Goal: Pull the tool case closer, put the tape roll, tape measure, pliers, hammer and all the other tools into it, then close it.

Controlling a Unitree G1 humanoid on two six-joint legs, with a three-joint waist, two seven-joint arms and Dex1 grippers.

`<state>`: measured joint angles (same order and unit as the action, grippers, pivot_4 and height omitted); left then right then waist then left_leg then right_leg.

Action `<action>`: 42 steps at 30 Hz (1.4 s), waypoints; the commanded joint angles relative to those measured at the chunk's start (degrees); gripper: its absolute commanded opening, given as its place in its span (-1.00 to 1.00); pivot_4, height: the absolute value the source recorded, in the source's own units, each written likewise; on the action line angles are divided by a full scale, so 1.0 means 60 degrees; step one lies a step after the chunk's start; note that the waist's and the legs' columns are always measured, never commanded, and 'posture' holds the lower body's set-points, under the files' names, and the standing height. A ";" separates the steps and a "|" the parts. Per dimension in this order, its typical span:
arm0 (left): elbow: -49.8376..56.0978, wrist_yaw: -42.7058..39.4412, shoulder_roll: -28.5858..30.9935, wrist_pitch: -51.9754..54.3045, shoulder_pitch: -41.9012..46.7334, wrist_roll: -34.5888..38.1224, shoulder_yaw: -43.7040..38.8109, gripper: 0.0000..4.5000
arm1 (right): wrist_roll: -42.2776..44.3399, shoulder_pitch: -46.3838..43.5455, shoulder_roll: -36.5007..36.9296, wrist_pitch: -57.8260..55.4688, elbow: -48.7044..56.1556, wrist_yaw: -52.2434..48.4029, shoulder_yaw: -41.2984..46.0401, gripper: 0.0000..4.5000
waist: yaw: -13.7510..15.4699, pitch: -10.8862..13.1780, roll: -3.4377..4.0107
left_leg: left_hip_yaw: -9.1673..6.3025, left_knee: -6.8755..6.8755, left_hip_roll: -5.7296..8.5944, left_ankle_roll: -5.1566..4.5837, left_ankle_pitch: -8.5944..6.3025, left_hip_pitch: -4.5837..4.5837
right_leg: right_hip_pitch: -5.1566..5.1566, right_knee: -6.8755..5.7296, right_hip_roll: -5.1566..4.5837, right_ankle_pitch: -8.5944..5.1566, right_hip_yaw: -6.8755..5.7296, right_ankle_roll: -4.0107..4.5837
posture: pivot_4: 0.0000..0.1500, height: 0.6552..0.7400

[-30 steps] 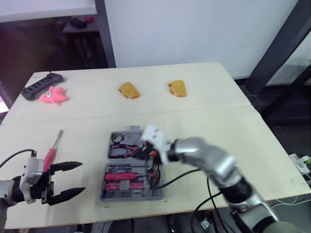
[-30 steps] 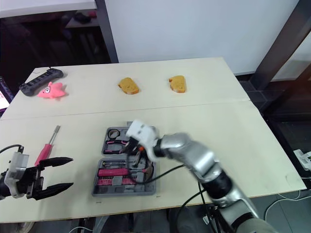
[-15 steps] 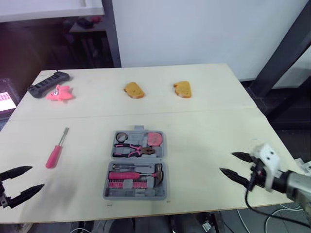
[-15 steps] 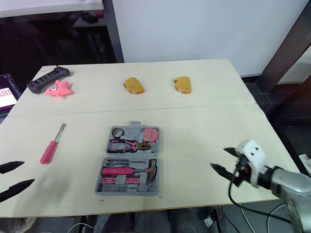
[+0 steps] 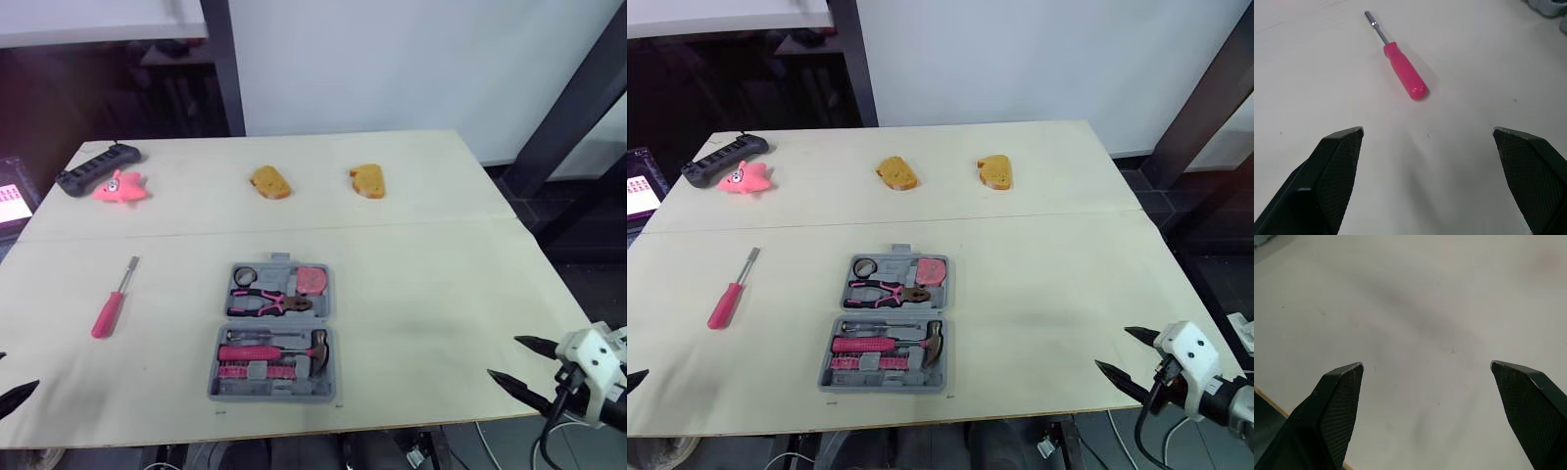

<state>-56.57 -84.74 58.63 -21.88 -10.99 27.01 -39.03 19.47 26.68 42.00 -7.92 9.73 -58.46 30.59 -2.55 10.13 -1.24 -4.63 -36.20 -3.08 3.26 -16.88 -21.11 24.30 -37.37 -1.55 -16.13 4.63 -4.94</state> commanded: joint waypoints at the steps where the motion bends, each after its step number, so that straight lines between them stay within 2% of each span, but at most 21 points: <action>1: -0.0059 0.0030 0.0147 -0.0131 0.0051 0.0029 -0.0096 1.00 | 0.0153 -0.0068 -0.0060 0.0129 0.0027 0.0183 0.0143 0.96 | 0.0001 -0.0001 -0.0002 | 0.0000 -0.0001 0.0000 0.0000 0.0000 0.0000 | 0.0000 0.0000 0.0000 0.0000 0.0000 0.0000 | 1.00 1.00; 4: 0.0116 0.0262 -0.0037 -0.0044 0.0083 0.0047 -0.0117 1.00 | 0.0287 -0.0205 -0.0165 -0.0051 0.0269 0.0377 0.0052 0.96 | -0.0002 -0.0001 -0.0001 | 0.0000 -0.0002 0.0000 0.0000 0.0000 0.0000 | -0.0001 -0.0001 0.0000 0.0001 0.0000 -0.0001 | 1.00 1.00; 6: 0.0547 0.0986 -0.0389 0.0354 0.0107 0.0168 -0.0207 1.00 | 0.0539 -0.0338 -0.0251 -0.0528 0.0885 0.0635 -0.0122 0.96 | -0.0007 -0.0003 0.0008 | 0.0000 -0.0004 0.0000 0.0000 0.0000 0.0002 | -0.0002 -0.0004 0.0000 0.0001 0.0001 -0.0001 | 1.00 1.00; 9: 0.2447 0.2836 -0.1442 0.1759 -0.0065 0.0611 -0.0365 1.00 | 0.1197 -0.0939 -0.0278 -0.1887 0.2358 0.1346 -0.0675 0.96 | -0.0025 -0.0001 0.0046 | 0.0000 -0.0009 0.0000 0.0000 0.0000 0.0008 | -0.0009 -0.0018 -0.0001 0.0004 0.0009 -0.0005 | 1.00 1.00; 12: 0.5374 0.4936 -0.2513 0.3909 -0.0295 0.0975 -0.0059 1.00 | 0.2057 -0.2332 -0.0299 -0.3403 0.3775 0.2110 -0.1787 0.96 | -0.0020 0.0003 0.0032 | -0.0002 -0.0020 -0.0001 0.0011 0.0006 0.0027 | -0.0027 -0.0043 0.0001 0.0023 0.0016 -0.0037 | 1.00 1.00; 14: 0.6735 0.6043 -0.2868 0.5009 -0.0046 0.1151 0.0079 1.00 | 0.2370 -0.3134 -0.0316 -0.4054 0.4314 0.2388 -0.2505 0.96 | 0.0021 -0.0002 0.0000 | -0.0020 -0.0023 -0.0003 0.0018 0.0010 0.0040 | -0.0039 -0.0054 0.0008 0.0023 0.0011 -0.0038 | 1.00 1.00; 17: 0.7549 0.7638 -0.2771 0.6440 0.0758 0.0835 0.0385 1.00 | 0.2548 -0.4099 -0.0265 -0.4553 0.4733 0.2522 -0.3383 0.96 | 0.0216 0.0007 -0.0022 | -0.0055 -0.0021 -0.0002 0.0046 0.0026 0.0045 | -0.0060 -0.0056 0.0010 0.0020 -0.0016 -0.0051 | 1.00 1.00; 21: 0.7019 0.8985 -0.1810 0.7945 0.2099 -0.0769 0.1800 1.00 | 0.2520 -0.5121 -0.0034 -0.4773 0.4746 0.2247 -0.4239 0.96 | 0.0255 0.0019 -0.0012 | -0.0050 -0.0024 0.0008 0.0049 0.0027 0.0049 | -0.0072 -0.0046 0.0002 0.0018 -0.0014 -0.0057 | 1.00 1.00; 27: 0.5075 0.8454 -0.1355 0.9076 0.4535 -0.1375 0.3291 1.00 | 0.2348 -0.5678 0.0198 -0.4550 0.4804 0.1753 -0.4980 0.96 | 0.0235 0.0023 -0.0012 | -0.0047 -0.0004 0.0009 0.0053 0.0030 0.0076 | -0.0086 -0.0042 0.0005 0.0019 -0.0017 -0.0059 | 1.00 1.00; 34: 0.3496 0.7925 -0.1619 0.8875 0.5629 -0.2145 0.4449 1.00 | 0.2323 -0.5701 0.0153 -0.4424 0.4816 0.1786 -0.5053 0.96 | 0.0157 0.0025 -0.0013 | -0.0046 0.0001 0.0009 0.0053 0.0030 0.0081 | -0.0087 -0.0042 0.0006 0.0022 -0.0017 -0.0065 | 1.00 1.00; 42: 0.1939 0.7857 -0.1873 0.8706 0.6318 -0.2620 0.4790 1.00 | 0.2339 -0.5507 0.0094 -0.4688 0.5013 0.2171 -0.5098 0.96 | 0.0062 0.0026 -0.0014 | -0.0048 -0.0005 0.0009 0.0054 0.0031 0.0091 | -0.0103 -0.0045 0.0004 0.0022 -0.0018 -0.0066 | 1.00 1.00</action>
<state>-43.75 -37.02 47.27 30.77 26.18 12.04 -10.78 32.90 -6.32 42.67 -36.29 37.05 -45.90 -0.44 -2.18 10.29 -1.33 -4.92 -36.24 -3.02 3.59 -16.70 -20.51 23.64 -37.64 -1.52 -16.00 4.53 -5.33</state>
